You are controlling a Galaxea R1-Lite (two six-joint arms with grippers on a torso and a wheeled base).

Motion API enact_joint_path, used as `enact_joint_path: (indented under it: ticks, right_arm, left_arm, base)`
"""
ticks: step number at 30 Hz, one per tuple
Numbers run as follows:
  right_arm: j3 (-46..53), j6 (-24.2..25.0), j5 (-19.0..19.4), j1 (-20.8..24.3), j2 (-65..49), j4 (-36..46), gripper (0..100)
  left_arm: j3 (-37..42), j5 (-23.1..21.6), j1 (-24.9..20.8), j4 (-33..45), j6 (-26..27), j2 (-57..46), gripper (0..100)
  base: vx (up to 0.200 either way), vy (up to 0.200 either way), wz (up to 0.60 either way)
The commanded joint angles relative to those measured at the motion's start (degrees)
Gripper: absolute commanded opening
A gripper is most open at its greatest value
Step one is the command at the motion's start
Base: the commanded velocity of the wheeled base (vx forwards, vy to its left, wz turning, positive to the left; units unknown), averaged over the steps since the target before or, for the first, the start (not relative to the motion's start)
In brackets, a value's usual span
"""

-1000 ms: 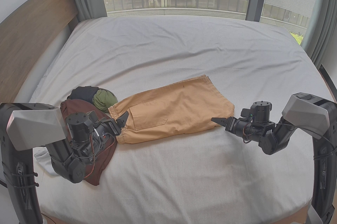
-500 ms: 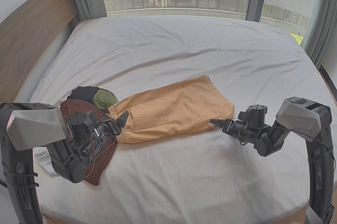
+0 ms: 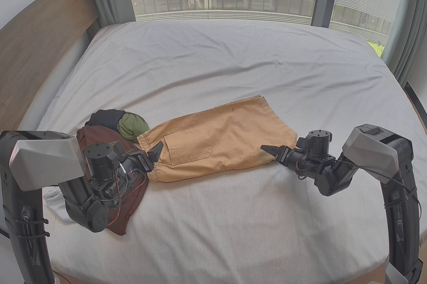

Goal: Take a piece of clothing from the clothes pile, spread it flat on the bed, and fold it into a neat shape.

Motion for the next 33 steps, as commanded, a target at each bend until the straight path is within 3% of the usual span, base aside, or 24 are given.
enact_joint_path:
  ticks: [1,14,30,31,33]
  right_arm:
    - [-4.5,0.2,-0.4,1.5,4.0,0.4,100]
    - [-16.7,1.7,-2.0,4.3,10.1,5.2,100]
    - [-16.8,2.1,-3.5,4.5,10.2,5.0,100]
    - [-16.7,2.1,-3.4,4.5,10.3,5.0,0]
    - [-16.7,2.1,-3.4,4.5,10.3,4.9,0]
  left_arm:
    - [-0.1,0.0,0.3,0.0,0.0,0.3,100]
    - [-0.1,-0.1,0.7,0.0,-0.1,0.4,100]
    - [-0.1,-0.2,0.6,0.0,-0.2,0.5,100]
    - [-0.1,-0.2,0.6,0.0,-0.3,0.5,100]
    - [-0.1,-0.2,0.7,0.0,-0.3,0.5,100]
  base:
    - [0.000,0.000,0.00]
    - [0.000,0.000,0.00]
    - [0.000,0.000,0.00]
    - [0.000,0.000,0.00]
    - [0.000,0.000,0.00]
